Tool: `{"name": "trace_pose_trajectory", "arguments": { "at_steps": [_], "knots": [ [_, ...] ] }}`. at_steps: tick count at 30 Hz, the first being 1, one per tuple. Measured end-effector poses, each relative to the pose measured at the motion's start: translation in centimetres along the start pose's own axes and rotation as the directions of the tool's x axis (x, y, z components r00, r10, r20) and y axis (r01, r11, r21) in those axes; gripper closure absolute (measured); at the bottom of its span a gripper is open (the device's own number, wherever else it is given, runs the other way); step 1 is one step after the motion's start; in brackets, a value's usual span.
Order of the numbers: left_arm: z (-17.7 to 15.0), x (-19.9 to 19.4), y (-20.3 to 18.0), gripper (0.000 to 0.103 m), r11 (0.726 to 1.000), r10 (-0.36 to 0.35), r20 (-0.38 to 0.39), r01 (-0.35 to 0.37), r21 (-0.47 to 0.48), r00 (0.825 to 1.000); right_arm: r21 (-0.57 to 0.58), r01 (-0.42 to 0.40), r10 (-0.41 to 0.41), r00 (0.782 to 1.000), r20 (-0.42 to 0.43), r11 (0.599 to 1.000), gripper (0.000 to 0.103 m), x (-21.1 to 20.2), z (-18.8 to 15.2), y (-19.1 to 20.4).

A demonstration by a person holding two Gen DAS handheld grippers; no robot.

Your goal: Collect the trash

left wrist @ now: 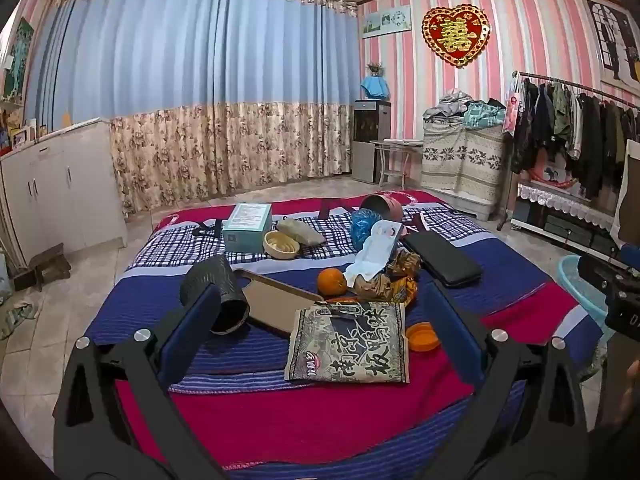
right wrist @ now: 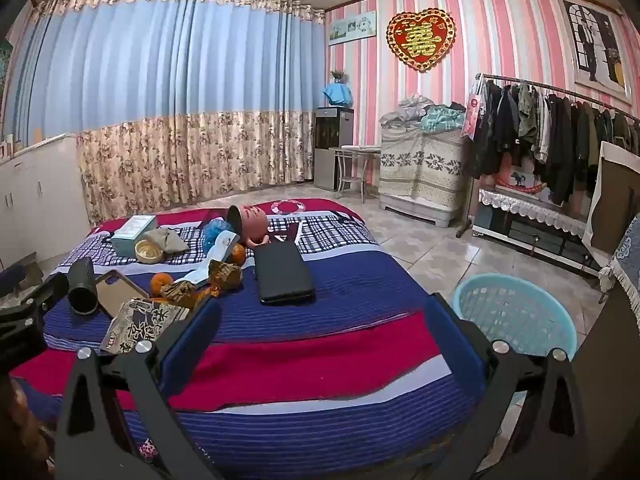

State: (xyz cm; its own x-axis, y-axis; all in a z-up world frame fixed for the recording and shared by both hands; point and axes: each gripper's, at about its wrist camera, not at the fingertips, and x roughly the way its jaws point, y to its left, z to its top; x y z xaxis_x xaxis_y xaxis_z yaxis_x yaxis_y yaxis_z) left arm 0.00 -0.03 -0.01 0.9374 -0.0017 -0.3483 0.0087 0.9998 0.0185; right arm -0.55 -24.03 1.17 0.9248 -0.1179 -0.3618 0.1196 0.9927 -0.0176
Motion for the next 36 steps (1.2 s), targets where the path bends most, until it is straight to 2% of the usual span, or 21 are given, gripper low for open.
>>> {"name": "trace_pose_trajectory", "arguments": {
  "at_steps": [4, 6, 22, 36],
  "knots": [
    [0.0, -0.3, 0.1, 0.005, 1.0, -0.002, 0.004, 0.002, -0.005, 1.0, 0.001, -0.001, 0.001, 1.0, 0.0, 1.0, 0.004, -0.1, 0.0, -0.1],
    [0.2, 0.1, 0.2, 0.005, 1.0, -0.009, -0.018, 0.009, -0.005, 1.0, -0.008, -0.001, 0.001, 1.0, -0.003, 1.0, 0.004, -0.1, -0.1, 0.0],
    [0.6, -1.0, 0.0, 0.005, 1.0, 0.005, 0.023, -0.005, 0.004, 1.0, -0.003, 0.016, -0.016, 1.0, 0.002, 1.0, 0.004, -0.2, 0.0, -0.4],
    [0.7, -1.0, 0.2, 0.005, 1.0, -0.001, 0.02, 0.001, -0.009, 1.0, -0.007, 0.021, -0.021, 1.0, -0.001, 1.0, 0.004, 0.0, -0.3, -0.5]
  ]
}}
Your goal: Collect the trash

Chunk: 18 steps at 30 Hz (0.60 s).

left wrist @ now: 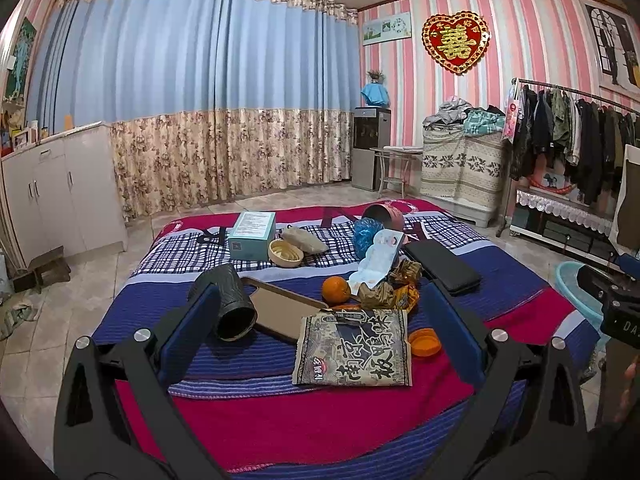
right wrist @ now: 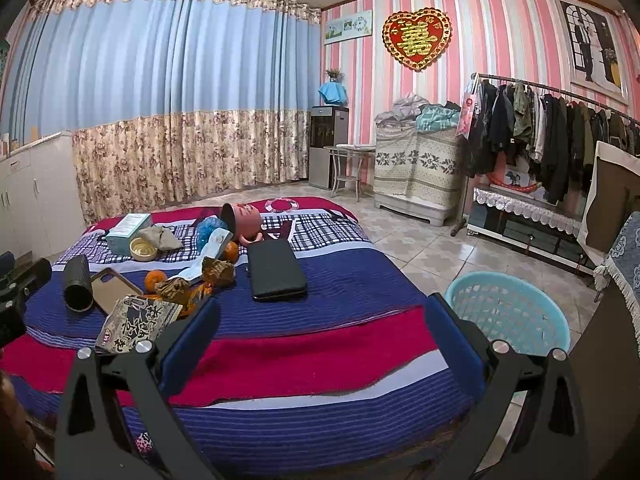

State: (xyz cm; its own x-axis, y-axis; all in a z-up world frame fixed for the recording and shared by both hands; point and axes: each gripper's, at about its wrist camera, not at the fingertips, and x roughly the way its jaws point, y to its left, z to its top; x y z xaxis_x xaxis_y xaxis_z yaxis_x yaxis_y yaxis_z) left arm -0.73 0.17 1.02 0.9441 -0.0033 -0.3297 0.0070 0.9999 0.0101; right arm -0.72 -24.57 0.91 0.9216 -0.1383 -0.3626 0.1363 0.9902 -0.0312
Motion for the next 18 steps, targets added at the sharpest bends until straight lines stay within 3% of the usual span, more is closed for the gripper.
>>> {"name": "trace_pose_trajectory", "arguments": {
  "at_steps": [18],
  "knots": [
    [-0.26, 0.41, 0.7, 0.005, 1.0, 0.0, -0.005, 0.0, -0.003, 1.0, -0.003, 0.002, -0.002, 1.0, -0.002, 1.0, 0.004, -0.02, -0.15, -0.05]
  ]
}}
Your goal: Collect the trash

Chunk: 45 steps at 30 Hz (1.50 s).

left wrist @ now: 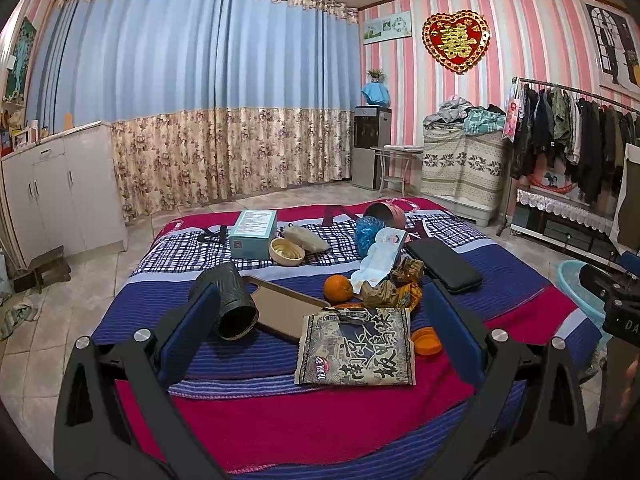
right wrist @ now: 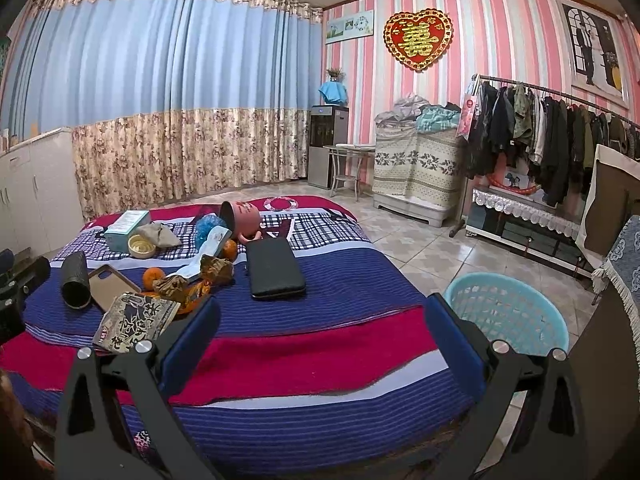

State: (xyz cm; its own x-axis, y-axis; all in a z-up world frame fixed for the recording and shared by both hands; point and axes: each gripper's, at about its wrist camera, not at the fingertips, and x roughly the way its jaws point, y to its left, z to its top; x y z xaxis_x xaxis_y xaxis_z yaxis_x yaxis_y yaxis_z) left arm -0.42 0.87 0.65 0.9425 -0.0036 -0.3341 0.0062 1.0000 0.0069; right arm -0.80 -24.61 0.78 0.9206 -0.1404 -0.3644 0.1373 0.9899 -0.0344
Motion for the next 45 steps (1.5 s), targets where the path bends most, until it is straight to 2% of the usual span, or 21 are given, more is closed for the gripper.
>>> {"name": "trace_pose_trajectory", "arguments": {
  "at_steps": [45],
  "knots": [
    [-0.6, 0.9, 1.3, 0.005, 0.999, 0.039, -0.014, -0.039, -0.007, 0.999, -0.002, -0.015, 0.015, 1.0, -0.004, 1.0, 0.004, 0.3, -0.8, -0.3]
  ]
}}
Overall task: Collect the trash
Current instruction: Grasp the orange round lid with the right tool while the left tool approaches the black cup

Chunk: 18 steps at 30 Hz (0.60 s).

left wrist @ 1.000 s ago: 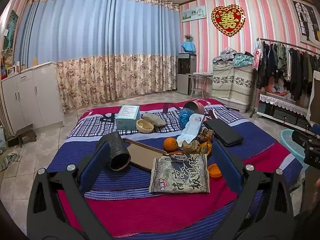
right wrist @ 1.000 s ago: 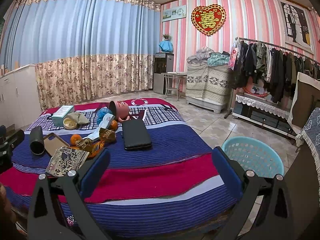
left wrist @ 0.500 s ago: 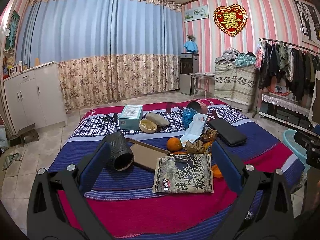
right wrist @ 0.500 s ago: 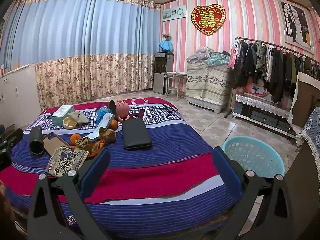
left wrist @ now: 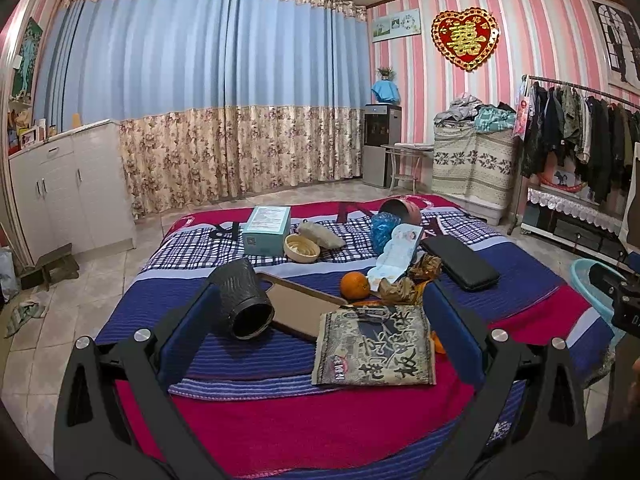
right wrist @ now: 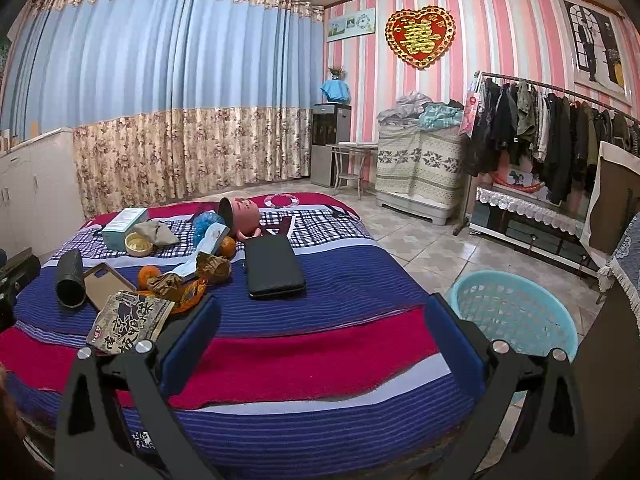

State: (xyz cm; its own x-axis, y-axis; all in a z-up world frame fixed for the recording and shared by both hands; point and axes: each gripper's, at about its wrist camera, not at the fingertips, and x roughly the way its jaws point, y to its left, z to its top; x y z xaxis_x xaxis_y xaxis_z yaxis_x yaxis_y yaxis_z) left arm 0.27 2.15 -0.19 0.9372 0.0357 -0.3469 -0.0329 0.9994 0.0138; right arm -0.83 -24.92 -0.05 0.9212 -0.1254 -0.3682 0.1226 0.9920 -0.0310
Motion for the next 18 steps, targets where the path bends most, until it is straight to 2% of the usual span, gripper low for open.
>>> {"name": "trace_pose_trajectory", "arguments": {
  "at_steps": [12, 18],
  "knots": [
    [-0.6, 1.9, 3.9, 0.005, 0.996, 0.076, -0.045, -0.078, -0.044, 0.996, -0.035, 0.013, -0.013, 1.0, -0.016, 0.999, 0.004, 2.9, -0.1, 0.2],
    [-1.2, 3.0, 5.7, 0.005, 0.992, 0.106, -0.075, -0.11, -0.056, 0.992, -0.039, -0.033, 0.031, 0.998, -0.057, 0.999, 0.004, 4.7, -0.7, 1.6]
  ]
}}
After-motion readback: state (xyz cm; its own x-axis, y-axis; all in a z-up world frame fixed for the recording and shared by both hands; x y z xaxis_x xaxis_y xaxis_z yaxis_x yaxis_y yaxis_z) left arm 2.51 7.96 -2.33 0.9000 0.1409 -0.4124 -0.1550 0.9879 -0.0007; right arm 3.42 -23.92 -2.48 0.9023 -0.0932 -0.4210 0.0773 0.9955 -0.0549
